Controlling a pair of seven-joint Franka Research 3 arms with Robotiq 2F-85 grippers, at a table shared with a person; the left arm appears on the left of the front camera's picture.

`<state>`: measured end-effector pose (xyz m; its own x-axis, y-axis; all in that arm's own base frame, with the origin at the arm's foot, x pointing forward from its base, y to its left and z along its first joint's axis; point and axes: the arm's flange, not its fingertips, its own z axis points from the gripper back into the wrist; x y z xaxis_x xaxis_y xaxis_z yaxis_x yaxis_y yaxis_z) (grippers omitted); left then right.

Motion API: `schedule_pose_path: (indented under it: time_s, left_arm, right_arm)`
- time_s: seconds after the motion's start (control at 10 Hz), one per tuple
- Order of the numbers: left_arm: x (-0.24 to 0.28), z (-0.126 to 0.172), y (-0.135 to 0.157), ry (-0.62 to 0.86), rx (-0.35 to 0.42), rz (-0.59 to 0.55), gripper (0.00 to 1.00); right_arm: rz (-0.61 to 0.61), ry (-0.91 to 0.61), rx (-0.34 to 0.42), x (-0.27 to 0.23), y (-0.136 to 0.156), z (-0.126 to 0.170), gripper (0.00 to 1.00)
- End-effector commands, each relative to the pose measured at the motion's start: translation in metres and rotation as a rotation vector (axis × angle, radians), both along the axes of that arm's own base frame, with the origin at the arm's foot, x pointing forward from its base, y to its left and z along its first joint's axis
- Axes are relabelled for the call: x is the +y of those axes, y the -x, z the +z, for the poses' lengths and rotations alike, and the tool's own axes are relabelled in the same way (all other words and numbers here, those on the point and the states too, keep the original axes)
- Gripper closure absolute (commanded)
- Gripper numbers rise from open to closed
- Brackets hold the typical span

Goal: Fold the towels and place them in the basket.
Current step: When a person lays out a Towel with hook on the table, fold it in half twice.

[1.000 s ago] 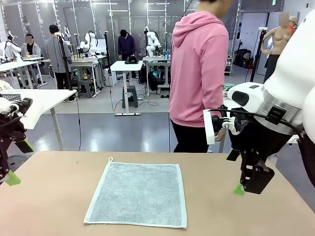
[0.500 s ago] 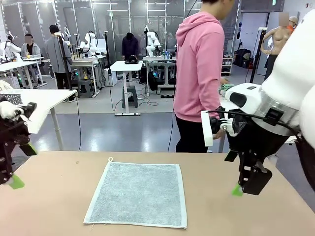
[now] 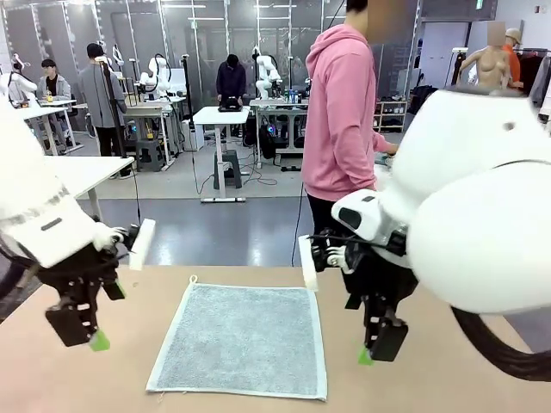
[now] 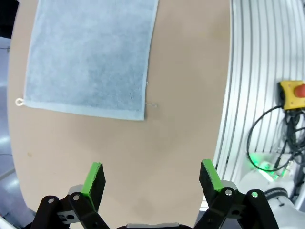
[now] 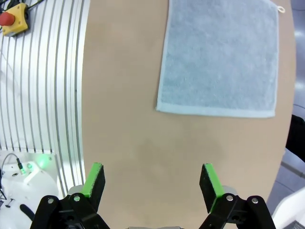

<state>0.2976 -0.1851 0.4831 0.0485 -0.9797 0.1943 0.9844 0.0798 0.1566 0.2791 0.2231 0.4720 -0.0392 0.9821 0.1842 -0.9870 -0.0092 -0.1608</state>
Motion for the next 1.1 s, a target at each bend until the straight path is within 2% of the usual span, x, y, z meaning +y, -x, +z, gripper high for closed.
schedule_pose_path:
  time_s: [0.0, 0.4, 0.7, 1.0]
  left_arm:
    - [0.002, -0.047, 0.003, 0.035, 0.022, -0.019, 0.00]
    - [-0.006, -0.096, -0.014, 0.023, 0.086, -0.038, 0.00]
    - [-0.007, -0.122, -0.021, 0.003, 0.127, -0.043, 0.00]
    - [-0.010, -0.140, -0.026, -0.002, 0.155, -0.041, 0.00]
  right_arm:
    - [0.053, -0.044, 0.013, -0.008, 0.013, -0.043, 0.00]
    - [0.044, -0.023, 0.049, 0.005, -0.002, -0.083, 0.00]
    - [0.014, 0.008, 0.094, 0.010, -0.012, -0.106, 0.00]
    - [0.003, 0.050, 0.076, 0.016, -0.022, -0.130, 0.00]
